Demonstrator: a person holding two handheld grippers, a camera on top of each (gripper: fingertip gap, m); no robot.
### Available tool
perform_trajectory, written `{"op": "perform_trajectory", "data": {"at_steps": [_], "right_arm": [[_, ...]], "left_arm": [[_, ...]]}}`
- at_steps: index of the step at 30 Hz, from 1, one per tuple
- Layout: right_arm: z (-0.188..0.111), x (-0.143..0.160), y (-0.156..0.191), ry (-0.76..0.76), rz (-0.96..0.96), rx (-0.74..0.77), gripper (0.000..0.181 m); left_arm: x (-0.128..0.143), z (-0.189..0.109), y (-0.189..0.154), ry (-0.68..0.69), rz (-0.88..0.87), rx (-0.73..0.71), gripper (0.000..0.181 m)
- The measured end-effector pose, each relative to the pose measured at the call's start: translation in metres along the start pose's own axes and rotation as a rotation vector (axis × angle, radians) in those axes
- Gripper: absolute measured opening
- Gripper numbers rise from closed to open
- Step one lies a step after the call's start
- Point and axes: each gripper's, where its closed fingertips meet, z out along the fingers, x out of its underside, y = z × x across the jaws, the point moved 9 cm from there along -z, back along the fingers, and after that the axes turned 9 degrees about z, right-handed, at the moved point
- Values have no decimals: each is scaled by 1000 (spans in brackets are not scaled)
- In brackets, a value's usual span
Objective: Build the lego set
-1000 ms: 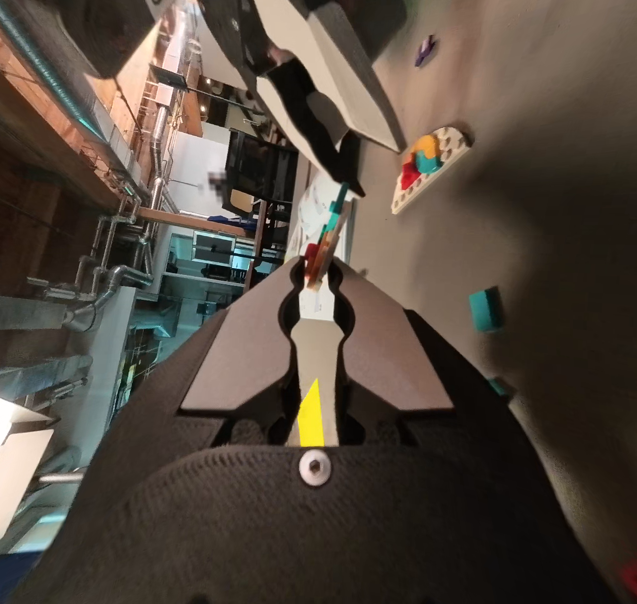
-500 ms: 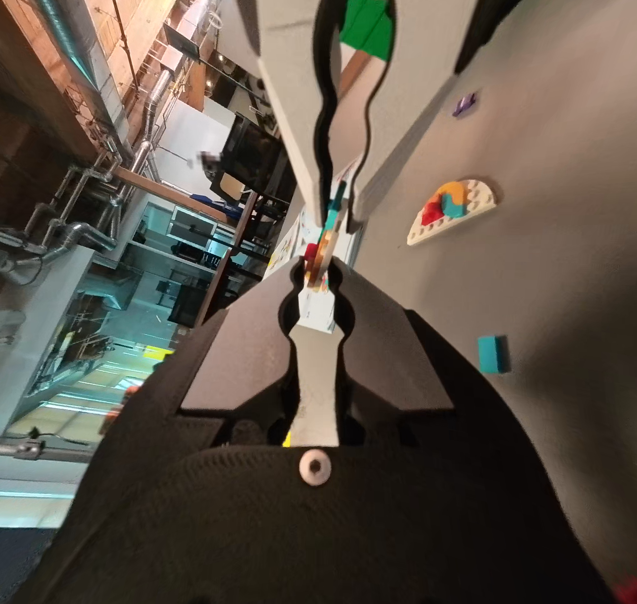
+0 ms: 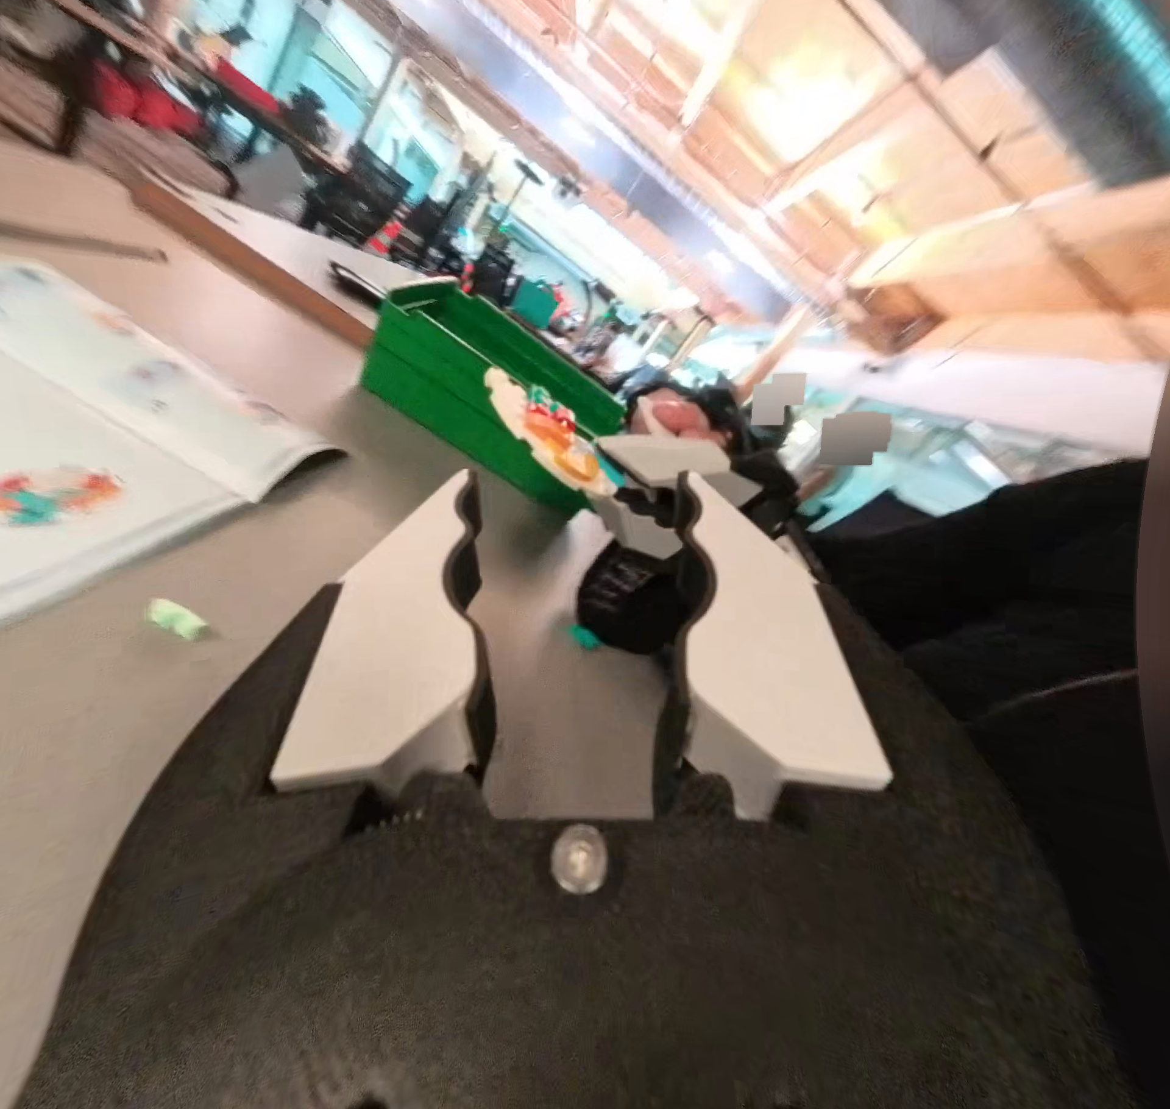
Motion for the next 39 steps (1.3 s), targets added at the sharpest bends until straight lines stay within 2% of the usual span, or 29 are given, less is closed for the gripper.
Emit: {"op": "perform_trajectory", "data": {"at_steps": [4, 8, 9, 10, 12, 13, 15, 17, 19, 20, 22, 25, 27, 30, 35, 39], "right_arm": [[2, -10, 6, -52, -135, 3, 6], [5, -14, 11, -72, -195, -5, 7], [5, -14, 12, -73, -189, 2, 7], [5, -15, 11, -87, -155, 22, 12], [4, -10, 9, -85, 10, -15, 48], [3, -4, 10, -77, 145, -88, 61], [3, 13, 14, -46, 488, -312, 63], [9, 35, 27, 54, 841, -625, 57], [17, 51, 40, 159, 1136, -921, 65], [20, 56, 45, 175, 1245, -1048, 68], [28, 64, 52, 179, 1366, -1191, 68], [41, 76, 60, 269, 1487, -1347, 54], [50, 79, 61, 328, 1537, -1419, 51], [62, 75, 60, 431, 1484, -1465, 45], [70, 63, 57, 655, 1352, -1453, 28], [70, 55, 56, 709, 1347, -1445, 26]], "left_arm": [[7, 2, 7, -4, -142, 38, 47], [13, 3, 12, 11, -245, 74, 16], [14, 3, 13, 6, -260, 81, 16], [13, 2, 14, -2, -272, 99, 14], [12, -3, 17, -10, -267, 74, 12], [11, -6, 19, 2, -236, 40, 11], [9, -12, 23, 61, -137, -53, 10], [8, -16, 25, 129, -9, -150, 10], [7, -17, 23, 159, 80, -181, 10], [7, -16, 22, 164, 104, -183, 10], [8, -13, 19, 182, 137, -176, 10], [12, -10, 17, 231, 197, -185, 10], [13, -10, 16, 260, 242, -199, 10], [15, -9, 16, 291, 288, -225, 10], [17, -8, 16, 316, 313, -239, 11], [19, -7, 16, 333, 325, -242, 11]]}}
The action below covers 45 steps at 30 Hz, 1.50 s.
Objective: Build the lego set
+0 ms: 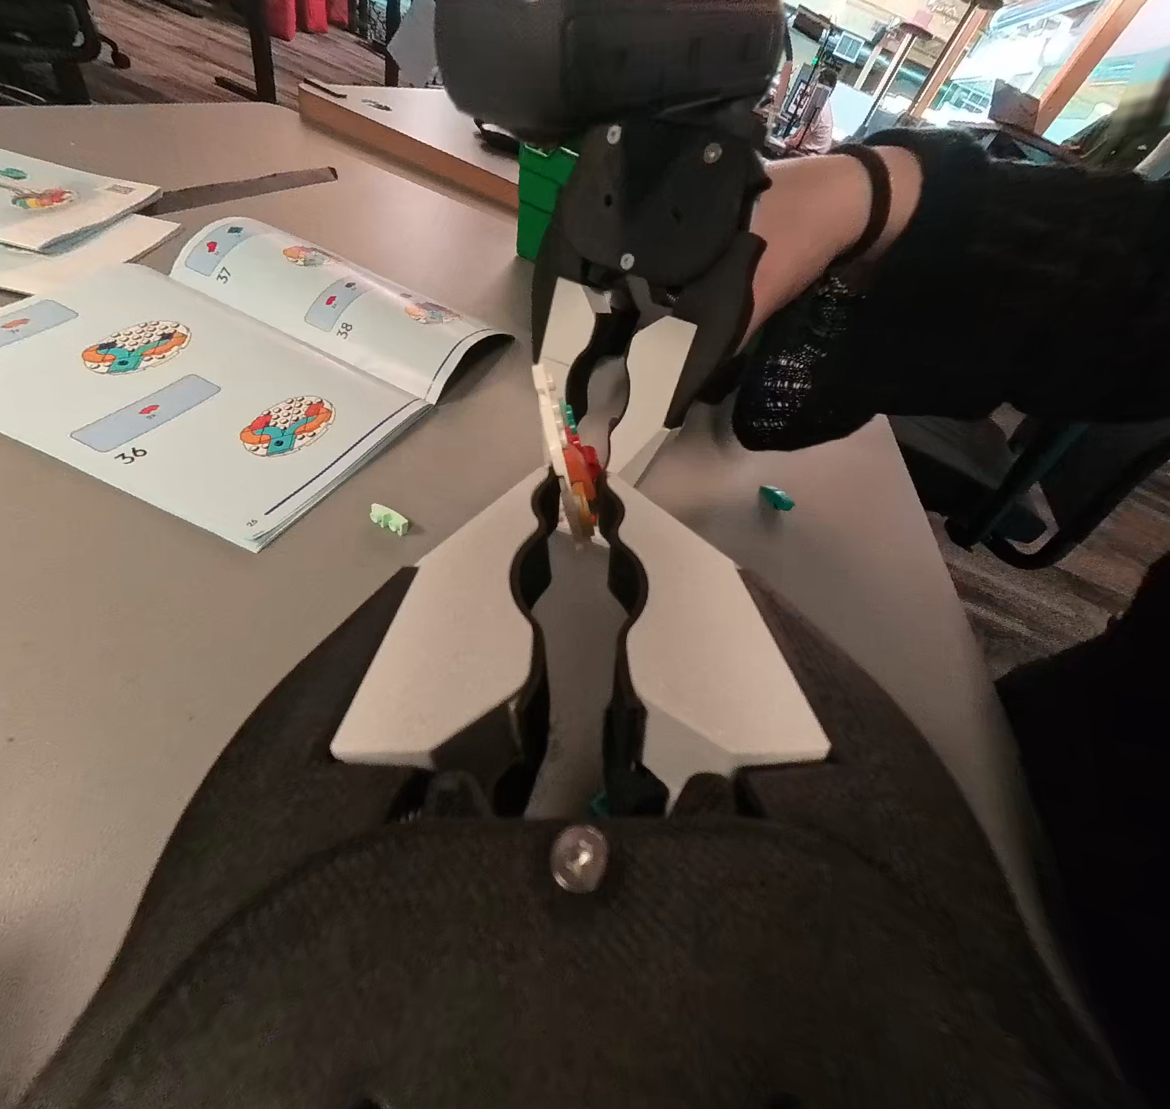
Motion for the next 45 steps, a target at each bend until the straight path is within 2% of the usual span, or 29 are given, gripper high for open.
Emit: {"op": "perform_trajectory", "data": {"at_steps": [3, 8, 11, 14, 17, 22, 27, 32, 35, 39, 42, 45], "right_arm": [[-1, 3, 3, -82, -7, 45, 24], [-12, 17, 8, -339, -23, 128, 8], [-11, 29, 8, -386, 9, 114, 6], [-17, 34, 5, -487, 43, 34, 5], [-25, 38, 4, -569, -11, 85, 5], [-41, 40, 19, -786, -195, 325, 5], [-64, 45, 45, -997, -412, 704, 5], [-62, 47, 70, -985, -611, 995, 5], [-57, 47, 77, -926, -689, 1082, 5], [-49, 51, 71, -725, -738, 1080, 5], [-56, 58, 71, -708, -766, 1127, 5], [-56, 62, 74, -654, -854, 1207, 5]], "left_arm": [[1, 2, -2, 14, 12, 3, 11], [3, 4, -3, 41, 17, -2, 11], [4, 6, -3, 48, 5, 6, 11], [4, 8, -5, 51, 6, 16, 11], [4, 10, -8, 61, -5, 25, 11], [-4, 12, -17, -30, -57, 104, 10], [-11, 15, -25, -85, 49, -9, 11], [-17, 20, -46, -121, 304, -130, 10], [-20, 19, -53, -156, 405, -200, 10], [-20, 18, -50, -143, 366, -214, 10], [-18, 18, -47, -128, 312, -163, 10], [-20, 19, -51, -174, 278, -97, 10]]}}
